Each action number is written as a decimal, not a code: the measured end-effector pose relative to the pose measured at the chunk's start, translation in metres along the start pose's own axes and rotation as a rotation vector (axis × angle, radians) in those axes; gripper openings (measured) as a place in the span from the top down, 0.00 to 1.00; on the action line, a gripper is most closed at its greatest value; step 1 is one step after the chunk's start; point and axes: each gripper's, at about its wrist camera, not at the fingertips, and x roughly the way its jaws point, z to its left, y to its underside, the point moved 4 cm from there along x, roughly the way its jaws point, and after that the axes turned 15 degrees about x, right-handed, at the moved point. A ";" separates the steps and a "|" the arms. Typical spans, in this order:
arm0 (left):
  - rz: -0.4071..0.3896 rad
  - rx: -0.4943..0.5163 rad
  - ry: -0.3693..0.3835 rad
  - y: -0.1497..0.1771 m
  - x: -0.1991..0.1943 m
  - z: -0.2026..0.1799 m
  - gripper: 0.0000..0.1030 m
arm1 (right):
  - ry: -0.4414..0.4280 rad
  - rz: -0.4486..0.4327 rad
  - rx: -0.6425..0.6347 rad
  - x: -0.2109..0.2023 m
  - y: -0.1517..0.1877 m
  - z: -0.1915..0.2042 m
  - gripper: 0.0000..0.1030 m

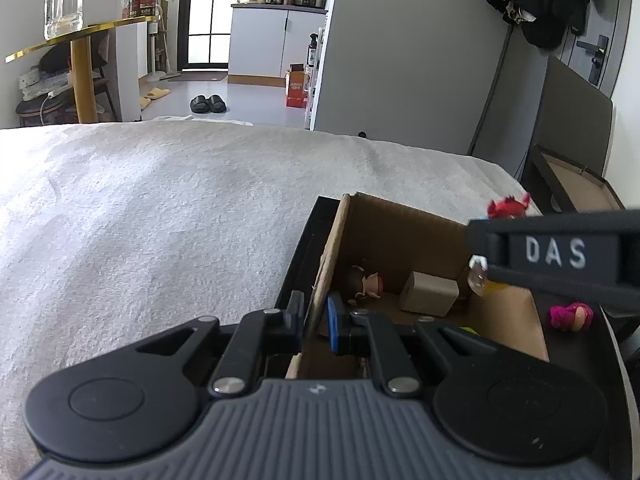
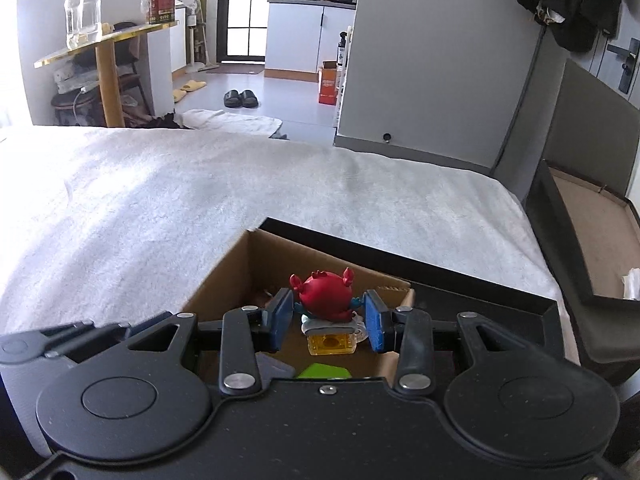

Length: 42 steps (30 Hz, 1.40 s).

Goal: Organize rigid objects
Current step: 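Carry the crab into the box and open the right gripper, then move the right gripper to the pink doll figurine and close on it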

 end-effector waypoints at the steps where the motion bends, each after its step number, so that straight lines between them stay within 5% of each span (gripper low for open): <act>1: -0.001 -0.002 0.001 0.000 0.000 0.000 0.90 | -0.001 -0.002 0.000 0.000 -0.001 0.002 0.63; 22: -0.005 0.013 -0.025 -0.006 -0.006 -0.001 0.88 | 0.068 -0.021 0.016 -0.013 0.003 -0.022 0.50; 26: -0.027 0.041 -0.035 -0.012 -0.018 -0.007 0.81 | 0.077 -0.028 0.021 -0.022 0.004 -0.034 0.46; 36: -0.064 0.126 -0.069 -0.024 -0.036 -0.032 0.38 | 0.116 -0.042 0.080 -0.037 0.013 -0.078 0.44; 42: -0.067 0.174 -0.095 -0.031 -0.036 -0.046 0.33 | 0.132 -0.044 0.121 -0.035 0.020 -0.104 0.44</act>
